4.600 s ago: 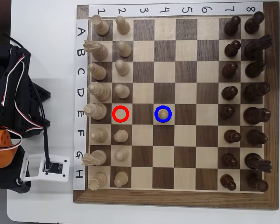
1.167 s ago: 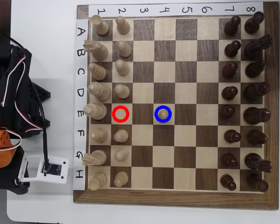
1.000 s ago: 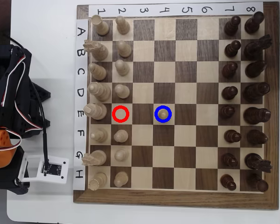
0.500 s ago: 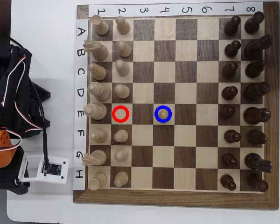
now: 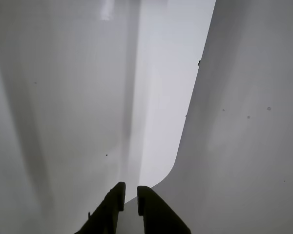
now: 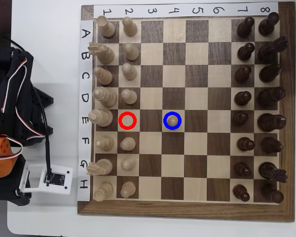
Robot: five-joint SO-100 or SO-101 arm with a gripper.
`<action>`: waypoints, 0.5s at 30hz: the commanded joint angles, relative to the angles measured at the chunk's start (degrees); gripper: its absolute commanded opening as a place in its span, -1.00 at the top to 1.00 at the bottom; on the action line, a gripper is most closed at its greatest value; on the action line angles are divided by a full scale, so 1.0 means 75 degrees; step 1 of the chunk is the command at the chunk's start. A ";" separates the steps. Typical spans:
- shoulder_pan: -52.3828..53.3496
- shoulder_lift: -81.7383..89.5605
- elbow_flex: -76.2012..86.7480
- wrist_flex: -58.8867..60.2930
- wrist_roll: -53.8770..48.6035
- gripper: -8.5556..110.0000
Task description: Move the piece to destination
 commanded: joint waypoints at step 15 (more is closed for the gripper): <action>0.0012 0.0480 0.0223 0.0012 0.0000 0.85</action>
